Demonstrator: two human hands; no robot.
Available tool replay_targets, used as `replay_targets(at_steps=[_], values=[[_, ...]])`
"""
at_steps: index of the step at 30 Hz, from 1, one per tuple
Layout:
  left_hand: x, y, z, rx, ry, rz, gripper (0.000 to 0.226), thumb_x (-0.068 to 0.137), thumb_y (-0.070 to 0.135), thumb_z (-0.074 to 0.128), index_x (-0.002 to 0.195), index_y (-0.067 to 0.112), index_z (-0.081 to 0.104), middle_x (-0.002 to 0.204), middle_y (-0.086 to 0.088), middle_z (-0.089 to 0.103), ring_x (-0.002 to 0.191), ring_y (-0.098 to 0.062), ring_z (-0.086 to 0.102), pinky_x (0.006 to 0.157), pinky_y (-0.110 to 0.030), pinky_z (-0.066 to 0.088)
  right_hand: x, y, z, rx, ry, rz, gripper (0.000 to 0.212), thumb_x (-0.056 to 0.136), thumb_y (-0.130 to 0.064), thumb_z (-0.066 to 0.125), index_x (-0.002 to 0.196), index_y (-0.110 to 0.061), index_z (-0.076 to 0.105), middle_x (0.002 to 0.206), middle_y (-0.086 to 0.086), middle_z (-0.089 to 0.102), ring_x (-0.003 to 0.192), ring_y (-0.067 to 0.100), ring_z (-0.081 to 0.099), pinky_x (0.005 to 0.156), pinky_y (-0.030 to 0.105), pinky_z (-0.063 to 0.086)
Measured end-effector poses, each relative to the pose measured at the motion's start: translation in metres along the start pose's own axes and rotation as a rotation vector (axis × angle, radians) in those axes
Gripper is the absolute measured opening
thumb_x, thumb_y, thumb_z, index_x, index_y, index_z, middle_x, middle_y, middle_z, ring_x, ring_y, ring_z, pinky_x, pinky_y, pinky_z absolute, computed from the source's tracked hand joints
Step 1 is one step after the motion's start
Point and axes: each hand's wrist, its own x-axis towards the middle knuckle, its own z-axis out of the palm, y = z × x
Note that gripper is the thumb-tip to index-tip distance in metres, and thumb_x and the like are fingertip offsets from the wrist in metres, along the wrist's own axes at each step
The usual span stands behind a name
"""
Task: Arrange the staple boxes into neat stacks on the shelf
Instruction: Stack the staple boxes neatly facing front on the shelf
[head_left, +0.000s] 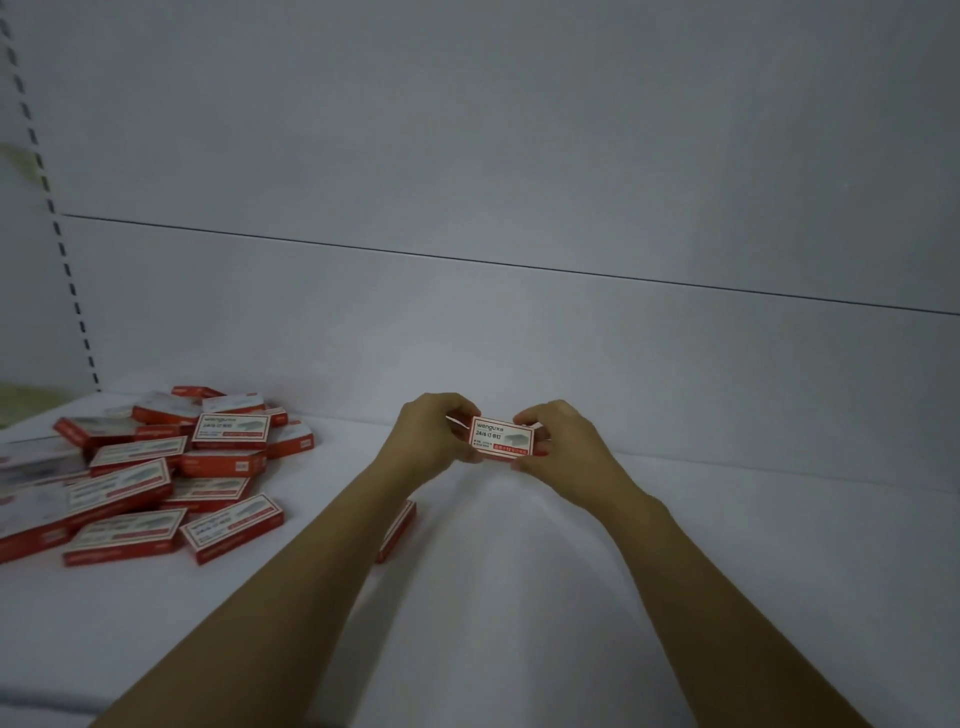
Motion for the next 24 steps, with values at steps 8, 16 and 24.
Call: replay_targets(at_steps=[8, 16, 24], values=[[0.001, -0.022, -0.012, 0.115, -0.067, -0.104, 0.052, 0.071, 0.004, 0.078, 0.118, 0.01, 0.059, 0.109, -0.004, 0.062, 0.088, -0.013, 0.057, 0.062, -0.017, 0.047, 0.005, 0.0, 0.012, -0.153, -0.111, 0.024, 0.044, 0.081, -0.016, 0.07, 0.124, -0.015, 0.059, 0.115, 0.006, 0.056, 0.103, 0.017, 0.056, 0.084, 0.017, 0.039], [0.013, -0.042, -0.01, 0.234, -0.023, -0.16, 0.039, 0.083, 0.01, 0.068, 0.121, 0.009, 0.058, 0.119, -0.006, 0.06, 0.105, -0.019, 0.058, 0.082, -0.022, 0.043, 0.014, 0.008, 0.026, -0.18, -0.192, 0.08, 0.043, 0.084, -0.014, 0.068, 0.125, -0.009, 0.057, 0.125, 0.008, 0.058, 0.113, 0.02, 0.055, 0.095, 0.023, 0.04], [0.025, -0.048, -0.003, 0.262, -0.028, -0.164, 0.038, 0.086, 0.009, 0.065, 0.123, 0.009, 0.057, 0.12, -0.007, 0.06, 0.107, -0.019, 0.058, 0.084, -0.021, 0.041, 0.034, 0.014, 0.041, -0.191, -0.145, 0.12, 0.04, 0.083, -0.018, 0.069, 0.121, -0.011, 0.06, 0.124, 0.008, 0.058, 0.112, 0.021, 0.054, 0.098, 0.027, 0.042]])
